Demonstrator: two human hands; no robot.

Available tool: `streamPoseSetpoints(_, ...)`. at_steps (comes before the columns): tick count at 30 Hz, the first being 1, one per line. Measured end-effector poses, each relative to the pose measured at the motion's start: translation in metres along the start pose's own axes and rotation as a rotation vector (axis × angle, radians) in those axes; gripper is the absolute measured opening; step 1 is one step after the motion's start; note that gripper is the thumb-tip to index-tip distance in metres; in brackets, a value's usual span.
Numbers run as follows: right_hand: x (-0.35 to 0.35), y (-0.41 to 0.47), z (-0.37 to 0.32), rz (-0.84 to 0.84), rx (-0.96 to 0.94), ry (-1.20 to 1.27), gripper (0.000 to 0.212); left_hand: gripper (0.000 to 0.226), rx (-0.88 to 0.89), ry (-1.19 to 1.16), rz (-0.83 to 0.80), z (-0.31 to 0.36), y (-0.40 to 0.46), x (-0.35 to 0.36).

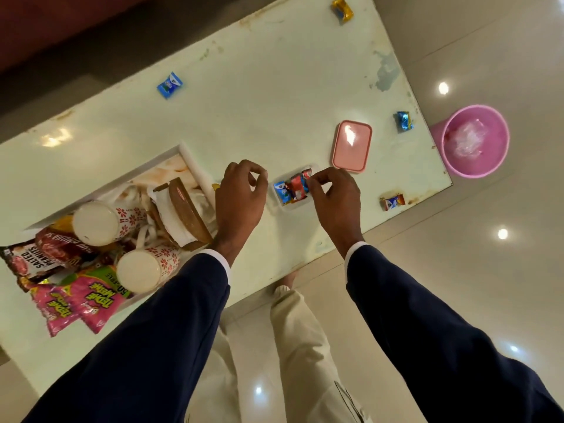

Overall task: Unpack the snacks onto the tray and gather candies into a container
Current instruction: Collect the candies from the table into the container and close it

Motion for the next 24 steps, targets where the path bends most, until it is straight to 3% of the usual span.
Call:
streamPoseSetpoints(9, 0.007, 0.024, -0.043, -0.128, -0.085, 0.193, 0.008, 0.027, -0.026, 0.155, 0.041, -0.029, 0.097, -0.086)
streamPoseSetpoints(13, 0.022, 0.033, -0.073, -0.24, -0.155, 0.148, 0.009, 0.049, -0.07, 0.296, 0.048, -0.043, 0.146, -0.11)
streamPoseSetpoints(17, 0.032, 0.046, -0.09, -0.281, -0.213, 0.115, 0.009, 0.063, 0.016, 0.474, -0.032, -0.051, 0.173, -0.102)
streamPoseSetpoints(20, 0.032, 0.054, -0.087, -0.279, -0.207, 0.144, 0.01, 0.058, 0.105, 0.578, -0.045, -0.053, 0.185, -0.092)
streamPoseSetpoints(24, 0.029, 0.055, -0.074, -0.295, -0.192, 0.145, 0.01, 0.033, 0.178, 0.594, 0.011, -0.052, 0.195, -0.089)
Point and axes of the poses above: each hand's wrist, its own y-axis towards the middle knuckle, its own x-axis out of the palm, z = x × y, the point moved 8 cm from there along y, towards the middle knuckle, and after that the axes turned 8 degrees about -y, right-handed, at the moved point
